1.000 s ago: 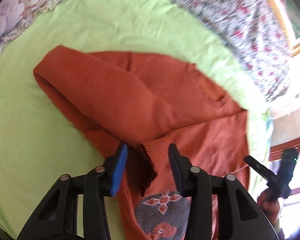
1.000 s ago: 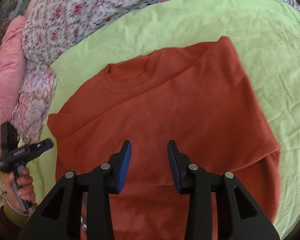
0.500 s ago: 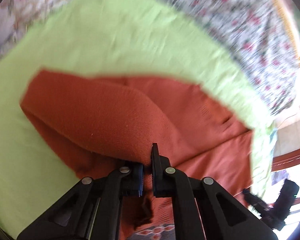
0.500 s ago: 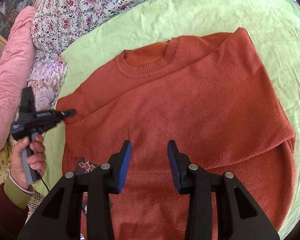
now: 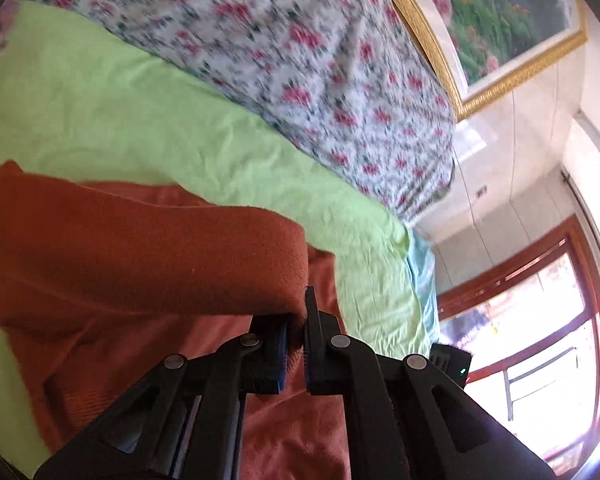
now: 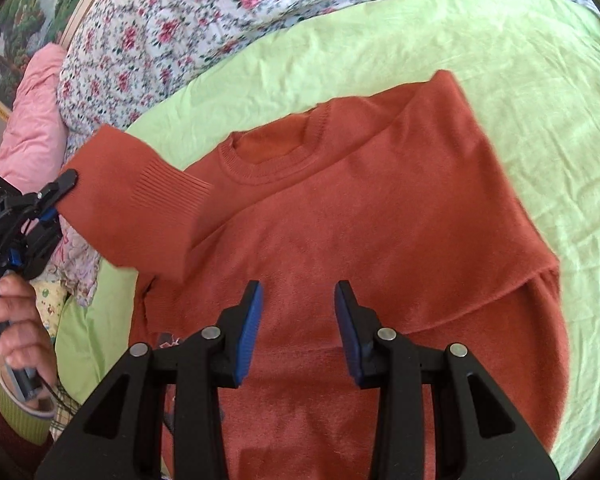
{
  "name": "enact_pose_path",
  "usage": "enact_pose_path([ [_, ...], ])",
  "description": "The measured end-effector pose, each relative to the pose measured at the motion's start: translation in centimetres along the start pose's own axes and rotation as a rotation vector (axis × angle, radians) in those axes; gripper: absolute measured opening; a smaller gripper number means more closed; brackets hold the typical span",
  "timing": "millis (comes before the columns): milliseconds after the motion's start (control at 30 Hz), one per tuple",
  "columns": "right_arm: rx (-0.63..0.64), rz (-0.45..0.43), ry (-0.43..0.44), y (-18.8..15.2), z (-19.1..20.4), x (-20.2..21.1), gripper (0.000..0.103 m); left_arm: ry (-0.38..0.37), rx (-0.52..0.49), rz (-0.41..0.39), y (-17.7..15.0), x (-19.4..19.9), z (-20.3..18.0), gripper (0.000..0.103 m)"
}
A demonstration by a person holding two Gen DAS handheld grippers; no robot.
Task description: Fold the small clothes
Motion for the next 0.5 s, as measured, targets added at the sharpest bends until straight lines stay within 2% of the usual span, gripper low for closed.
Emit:
enact_pose_path([
  [100, -0.015, -0.013, -0.036, -0.1, -1.3, 0.2, 0.039, 0.050, -0.019, 0.091, -2.3, -4.3, 1.1, 0.004],
  [200, -0.037, -0.007, -0.049, -0.4, -2.4, 0.0, 0.039, 0.123, -0.018, 0.206, -5.3, -8.0, 3.7, 0.013],
  [267, -0.049, -0.002, -0.049, -0.5, -2.8, -0.2, 0.039, 0.158, -0.013, 0.260, -7.3, -8.9, 5.0, 0.016],
  [333, -0.059, 0.006, -0.038, -0.7, -3.0, -0.5, 0.039, 0.170, -0.022, 0.297, -8.8, -8.8, 5.2, 0.033],
  [400, -0.059, 0.012, -0.025, -0.9, -2.8, -0.7, 0.039, 0.183, -0.051, 0.299, -9.4, -7.6, 4.8, 0.045],
  [500, -0.054, 0.026, 0.019, -1.2, -1.7, -1.2, 0.039, 0.207, -0.083, 0.285, -10.1, -4.5, 4.6, 0.046],
])
Point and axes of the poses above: each gripper's, at about its wrist camera, not at the fingertips, and x roughly against the way its jaws point, z to its left, y to its top, the point moved 8 cm from there along -x, roughly the way its jaws point, and after that the axes turned 7 degrees about -y, right-handed, at the moved point
